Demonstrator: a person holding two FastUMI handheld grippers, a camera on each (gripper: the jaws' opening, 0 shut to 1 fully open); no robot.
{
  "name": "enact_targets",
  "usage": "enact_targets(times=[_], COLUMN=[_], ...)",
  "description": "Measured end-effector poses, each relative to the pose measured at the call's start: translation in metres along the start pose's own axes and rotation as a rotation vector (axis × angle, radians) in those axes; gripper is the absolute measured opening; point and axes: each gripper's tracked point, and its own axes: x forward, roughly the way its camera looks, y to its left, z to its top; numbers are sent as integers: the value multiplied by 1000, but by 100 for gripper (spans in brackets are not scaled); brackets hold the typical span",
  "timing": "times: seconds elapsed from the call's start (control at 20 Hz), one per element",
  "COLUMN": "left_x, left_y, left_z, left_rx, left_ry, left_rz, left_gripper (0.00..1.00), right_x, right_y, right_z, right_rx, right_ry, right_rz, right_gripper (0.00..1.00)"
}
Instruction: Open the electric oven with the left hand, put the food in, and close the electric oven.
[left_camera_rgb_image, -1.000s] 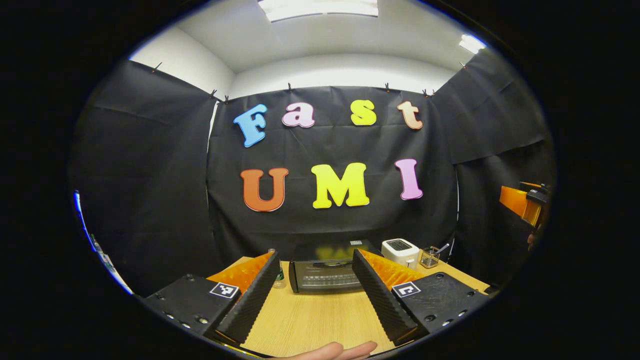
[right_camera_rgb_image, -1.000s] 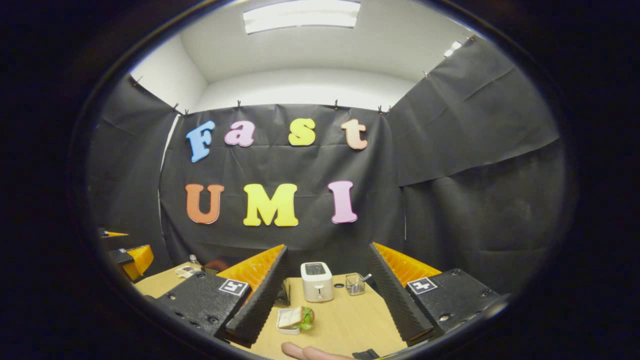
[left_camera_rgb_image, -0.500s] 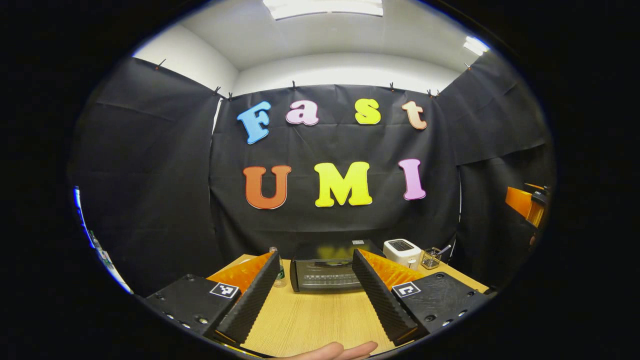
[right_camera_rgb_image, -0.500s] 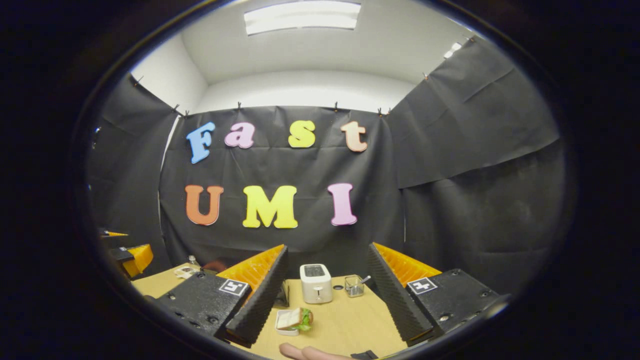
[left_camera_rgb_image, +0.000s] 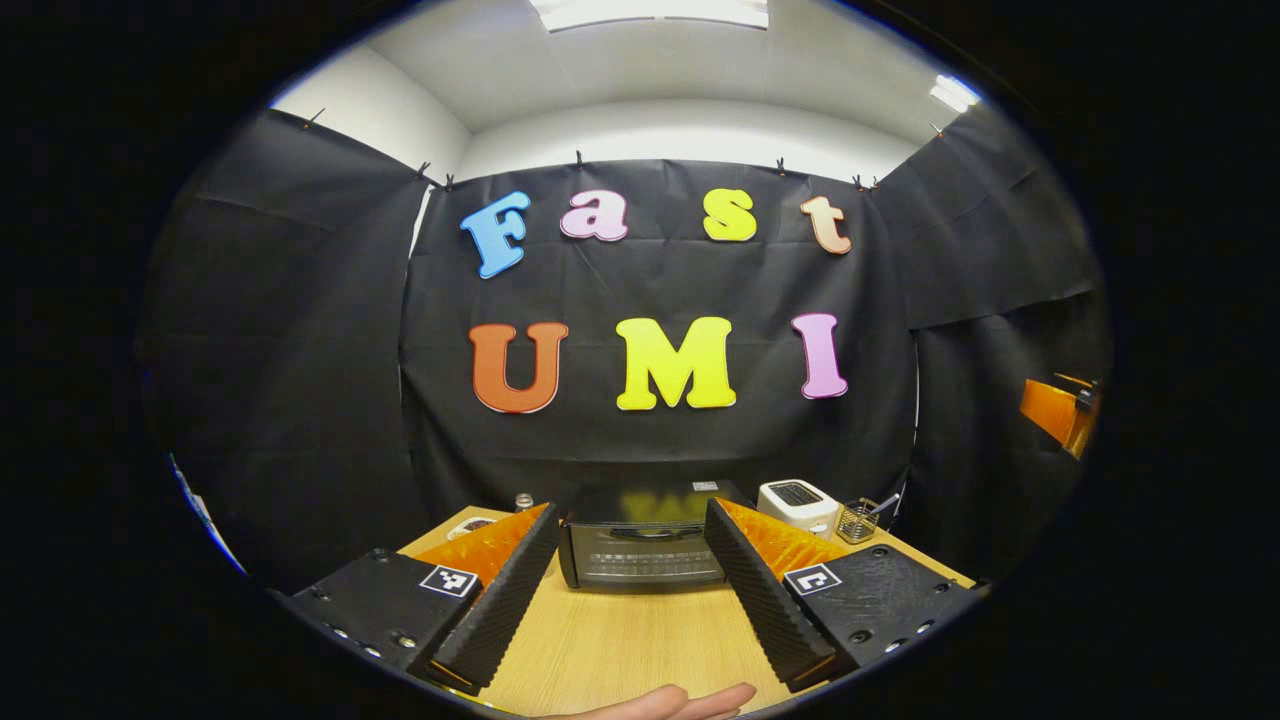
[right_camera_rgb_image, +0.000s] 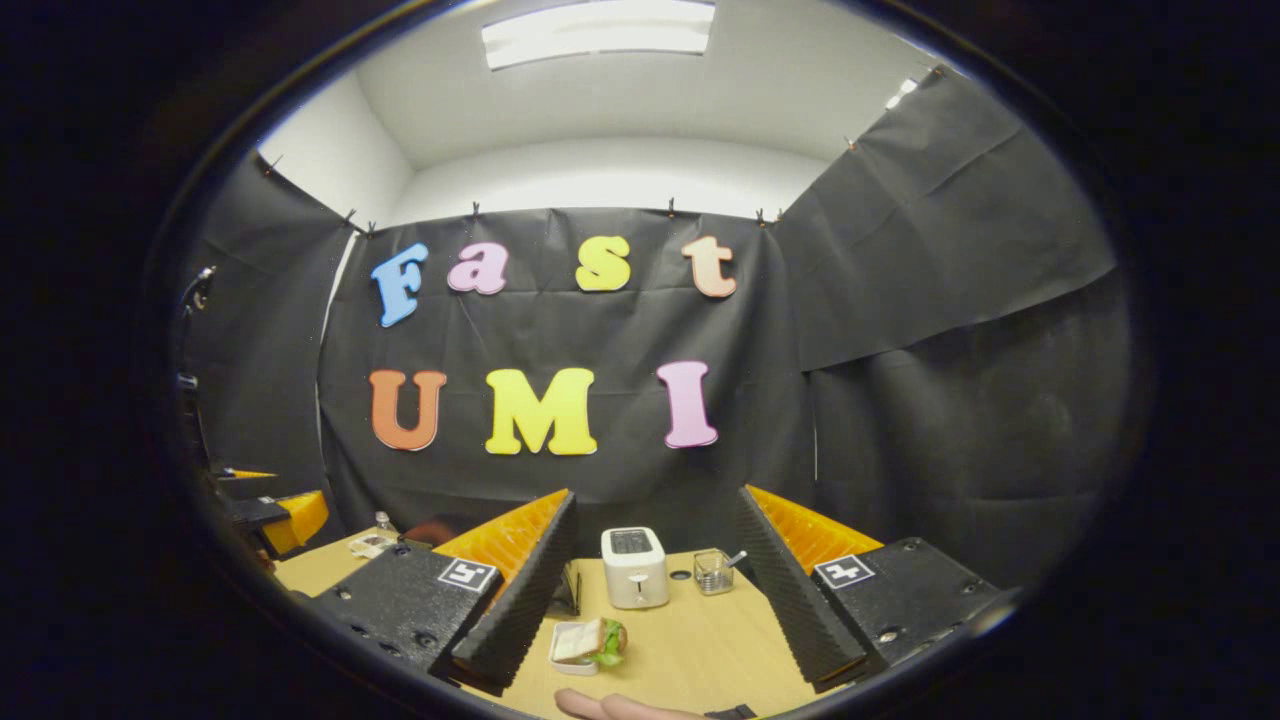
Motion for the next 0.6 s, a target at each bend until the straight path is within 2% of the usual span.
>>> enact_targets(times=[0.05,0.1,0.35,0.4,0.45,0.55,0.6], left_x=[11,25,102,120,138,168,181], left_y=[-2,-4,-8,-7,-4,-1,-3], left_z=[-4,-8,-41,-50,-59,-78,-86], left_rx=[-1,-1,-10,-6,-7,-18,-28], left_ry=[12,25,120,144,165,208,229], left_rz=[-6,-12,-35,-33,-23,-8,-7], left_gripper=[95,95,95,100,95,96,88], right_x=[5,8,19,21,21,23,25], right_y=[0,-1,2,-1,-1,-4,-7], right_z=[-1,-1,-2,0,2,5,6], right_rx=[-2,-4,-1,-6,-11,-28,-34], right_ry=[-1,-2,-16,-27,-39,-57,-62], right_rz=[2,3,35,32,34,26,21], right_gripper=[100,90,89,90,89,89,100])
